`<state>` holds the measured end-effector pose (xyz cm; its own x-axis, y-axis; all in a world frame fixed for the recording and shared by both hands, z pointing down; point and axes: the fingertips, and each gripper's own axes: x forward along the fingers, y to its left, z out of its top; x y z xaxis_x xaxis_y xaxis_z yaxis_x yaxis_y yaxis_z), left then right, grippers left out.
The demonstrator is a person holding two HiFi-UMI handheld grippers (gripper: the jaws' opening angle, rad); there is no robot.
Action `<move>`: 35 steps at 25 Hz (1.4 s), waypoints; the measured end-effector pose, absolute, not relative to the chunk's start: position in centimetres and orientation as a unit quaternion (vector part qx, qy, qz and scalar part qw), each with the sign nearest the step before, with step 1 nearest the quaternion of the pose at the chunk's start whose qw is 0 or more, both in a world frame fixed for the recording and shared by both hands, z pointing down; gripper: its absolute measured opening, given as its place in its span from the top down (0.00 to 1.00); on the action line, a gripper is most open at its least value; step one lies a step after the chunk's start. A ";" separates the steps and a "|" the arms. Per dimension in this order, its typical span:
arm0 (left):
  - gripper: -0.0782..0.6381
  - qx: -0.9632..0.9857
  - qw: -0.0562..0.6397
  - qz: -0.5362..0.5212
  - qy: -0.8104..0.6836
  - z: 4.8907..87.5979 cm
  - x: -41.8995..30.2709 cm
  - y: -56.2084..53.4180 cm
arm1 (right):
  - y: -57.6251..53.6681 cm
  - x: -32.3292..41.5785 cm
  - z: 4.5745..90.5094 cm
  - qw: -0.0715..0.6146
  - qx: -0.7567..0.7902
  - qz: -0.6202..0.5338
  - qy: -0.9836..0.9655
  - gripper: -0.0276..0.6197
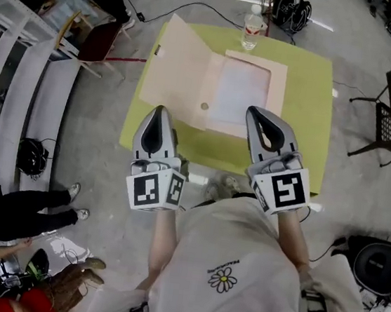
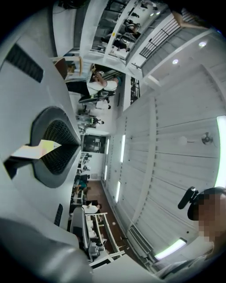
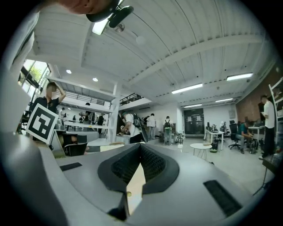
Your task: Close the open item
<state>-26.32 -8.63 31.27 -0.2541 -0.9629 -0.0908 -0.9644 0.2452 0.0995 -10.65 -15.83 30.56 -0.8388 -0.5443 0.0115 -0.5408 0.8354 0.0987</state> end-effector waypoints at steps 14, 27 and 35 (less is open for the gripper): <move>0.87 -0.665 0.004 0.048 0.745 32.1 -21.0 -12.7 | -17.6 -3.1 31.2 0.009 0.369 -0.025 -0.929 0.94; 0.36 -0.562 -0.035 0.099 0.821 32.7 -30.7 -12.0 | -18.4 -4.3 31.9 0.026 0.356 -0.016 -0.934 0.94; 0.34 -0.568 -0.144 0.115 0.802 41.5 -33.7 -12.4 | -18.9 -3.6 33.7 0.048 0.354 -0.002 -0.934 0.94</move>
